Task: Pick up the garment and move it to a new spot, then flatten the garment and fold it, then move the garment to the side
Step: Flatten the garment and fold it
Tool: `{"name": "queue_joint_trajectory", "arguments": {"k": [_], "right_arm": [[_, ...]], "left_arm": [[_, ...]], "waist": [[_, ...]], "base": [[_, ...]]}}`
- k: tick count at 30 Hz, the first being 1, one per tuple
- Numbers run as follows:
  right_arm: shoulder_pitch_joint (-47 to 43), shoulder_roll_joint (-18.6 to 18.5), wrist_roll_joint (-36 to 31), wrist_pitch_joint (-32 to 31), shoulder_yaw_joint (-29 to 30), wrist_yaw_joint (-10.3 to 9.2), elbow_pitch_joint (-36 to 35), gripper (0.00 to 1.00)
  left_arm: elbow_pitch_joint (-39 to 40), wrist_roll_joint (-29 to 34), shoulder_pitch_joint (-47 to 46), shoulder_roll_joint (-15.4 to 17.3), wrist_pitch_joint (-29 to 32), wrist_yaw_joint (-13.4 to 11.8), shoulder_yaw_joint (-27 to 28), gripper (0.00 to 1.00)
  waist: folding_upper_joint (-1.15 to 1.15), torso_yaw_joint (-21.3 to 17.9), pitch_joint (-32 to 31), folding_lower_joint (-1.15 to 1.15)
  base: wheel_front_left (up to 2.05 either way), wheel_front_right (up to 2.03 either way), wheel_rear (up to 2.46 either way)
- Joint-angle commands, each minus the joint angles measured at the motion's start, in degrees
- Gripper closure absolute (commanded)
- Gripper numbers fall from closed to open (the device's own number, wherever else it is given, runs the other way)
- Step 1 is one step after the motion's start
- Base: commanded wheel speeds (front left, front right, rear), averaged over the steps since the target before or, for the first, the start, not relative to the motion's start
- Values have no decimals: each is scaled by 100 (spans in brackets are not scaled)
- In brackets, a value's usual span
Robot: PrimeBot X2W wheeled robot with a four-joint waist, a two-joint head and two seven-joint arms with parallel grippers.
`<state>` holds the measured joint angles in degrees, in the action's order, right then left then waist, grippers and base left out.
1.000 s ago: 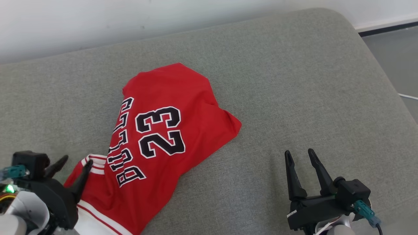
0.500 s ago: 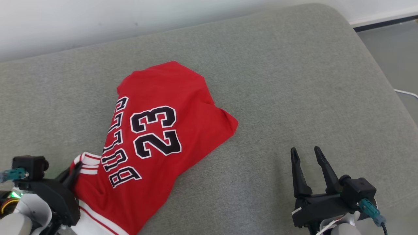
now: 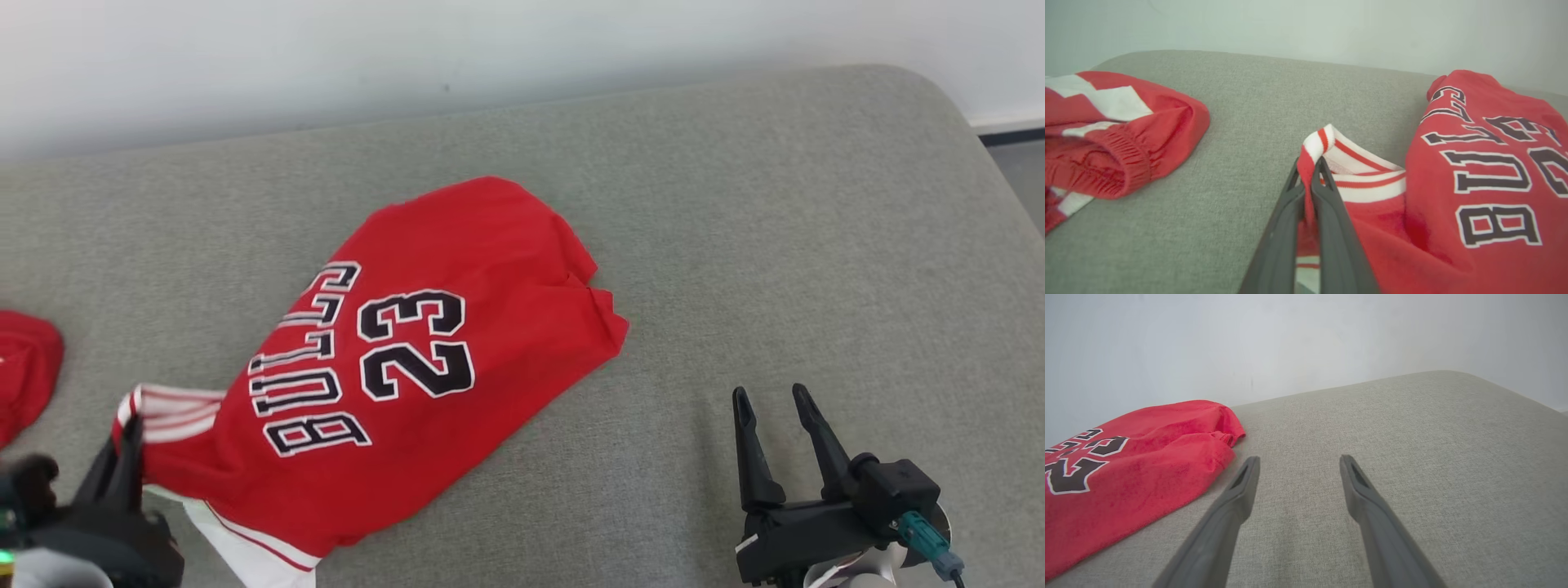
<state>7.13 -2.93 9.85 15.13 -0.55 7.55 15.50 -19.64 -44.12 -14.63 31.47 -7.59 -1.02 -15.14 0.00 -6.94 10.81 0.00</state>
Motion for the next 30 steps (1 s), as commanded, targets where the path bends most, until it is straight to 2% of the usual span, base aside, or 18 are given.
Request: {"name": "queue_joint_trajectory", "arguments": {"k": [1,3,4,5,13,19,26,30], "right_arm": [[-46,8,-43,3,-6,-13,16,0],[-71,10,-59,3,-7,-13,29,0],[-88,8,-66,3,3,-13,36,0],[-94,8,-79,3,10,-13,44,0],[-135,8,-203,3,-23,-13,55,0],[-31,8,-356,3,-29,-13,118,0],[44,9,-571,3,-22,-13,363,0],[172,4,-683,3,-73,-13,560,0]], "left_arm": [[-26,0,175,-36,-70,-51,-6,100],[-36,21,260,-149,-216,-109,-15,100],[-28,38,275,-195,-305,-131,-5,53],[6,94,285,-244,-382,-154,-31,0],[541,533,208,-587,-758,-221,296,0],[1208,1379,567,-1160,-761,-145,886,0],[1590,2428,1084,-1671,-763,-63,1318,0],[1733,2712,1331,-1919,-764,-23,1489,0]], "waist": [[0,133,-112,0],[0,165,-139,0],[0,184,-156,0],[0,200,-172,0],[0,438,-334,0],[0,734,-452,0],[0,1095,-629,0],[0,1213,-676,0]], "base": [[0,0,0],[0,0,0],[0,0,0],[0,0,0],[0,0,0],[0,0,0],[0,0,0],[0,0,0]]}}
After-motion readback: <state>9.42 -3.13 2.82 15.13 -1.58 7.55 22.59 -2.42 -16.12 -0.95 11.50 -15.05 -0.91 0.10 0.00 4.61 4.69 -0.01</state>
